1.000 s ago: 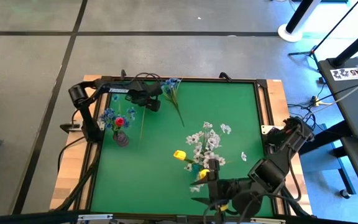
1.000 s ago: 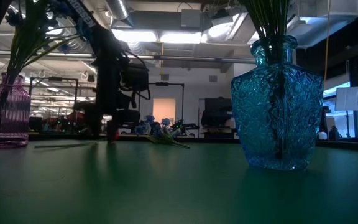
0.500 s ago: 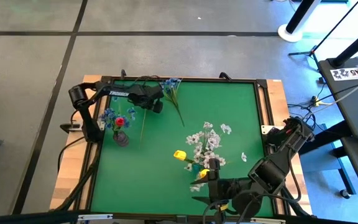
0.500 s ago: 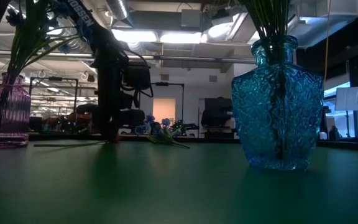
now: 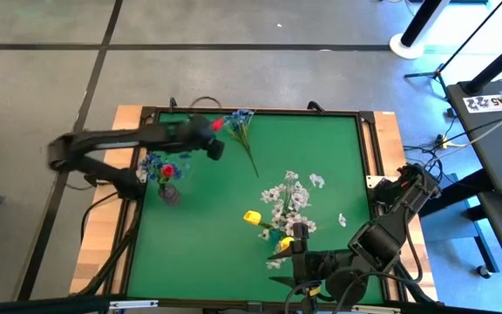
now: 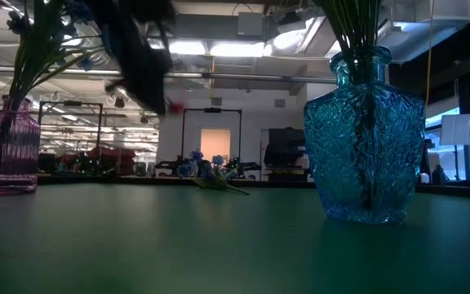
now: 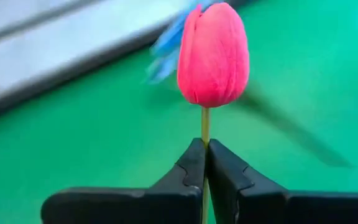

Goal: Sort flowers into vase by color
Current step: Put the red flower into the purple vase

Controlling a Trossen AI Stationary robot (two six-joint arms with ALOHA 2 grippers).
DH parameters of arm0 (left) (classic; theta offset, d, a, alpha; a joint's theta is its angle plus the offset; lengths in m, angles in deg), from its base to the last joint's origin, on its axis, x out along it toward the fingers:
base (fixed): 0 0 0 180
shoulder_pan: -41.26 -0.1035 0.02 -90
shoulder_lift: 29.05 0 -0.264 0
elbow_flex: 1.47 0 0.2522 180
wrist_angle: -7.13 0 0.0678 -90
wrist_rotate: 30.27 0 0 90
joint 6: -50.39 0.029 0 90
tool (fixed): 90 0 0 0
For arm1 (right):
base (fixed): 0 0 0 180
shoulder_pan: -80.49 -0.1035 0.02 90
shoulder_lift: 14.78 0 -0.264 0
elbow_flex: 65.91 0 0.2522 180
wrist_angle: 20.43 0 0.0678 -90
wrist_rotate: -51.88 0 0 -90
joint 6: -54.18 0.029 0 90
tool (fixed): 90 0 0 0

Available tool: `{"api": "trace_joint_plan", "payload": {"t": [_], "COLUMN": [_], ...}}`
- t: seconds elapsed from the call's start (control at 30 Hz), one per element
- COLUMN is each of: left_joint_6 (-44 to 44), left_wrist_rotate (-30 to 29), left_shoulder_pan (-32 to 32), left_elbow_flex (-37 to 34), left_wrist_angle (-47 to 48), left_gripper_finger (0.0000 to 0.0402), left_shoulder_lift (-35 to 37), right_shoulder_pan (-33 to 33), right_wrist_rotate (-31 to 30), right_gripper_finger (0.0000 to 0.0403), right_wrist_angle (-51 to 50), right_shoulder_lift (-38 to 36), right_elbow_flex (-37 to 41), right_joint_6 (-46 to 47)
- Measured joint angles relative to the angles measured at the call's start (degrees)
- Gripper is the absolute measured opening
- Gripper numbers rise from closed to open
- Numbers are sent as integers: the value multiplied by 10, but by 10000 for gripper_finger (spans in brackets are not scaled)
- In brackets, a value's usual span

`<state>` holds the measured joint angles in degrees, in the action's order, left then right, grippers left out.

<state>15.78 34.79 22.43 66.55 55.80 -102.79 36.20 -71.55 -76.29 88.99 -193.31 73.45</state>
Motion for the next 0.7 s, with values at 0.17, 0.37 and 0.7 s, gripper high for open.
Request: {"api": "trace_joint_plan", "payload": {"t": [0.17,0.37,0.7], "left_joint_6": [66,163,271], "left_wrist_rotate": [-32,-55,3], "left_shoulder_pan": [99,218,271], "left_elbow_flex": [0,-58,-161], "left_wrist_angle": [-19,-148,-205], "left_gripper_finger": [5,5,5], "left_shoulder_lift": [194,380,577], "right_shoulder_pan": [0,0,0], "right_wrist_rotate": [0,-19,-25], "right_gripper_finger": [188,188,188], "right_wrist_angle": [0,1,5], "right_shoulder_lift": [0,0,0], "right_elbow_flex": [0,0,0], "right_joint_6": [0,0,0]}}
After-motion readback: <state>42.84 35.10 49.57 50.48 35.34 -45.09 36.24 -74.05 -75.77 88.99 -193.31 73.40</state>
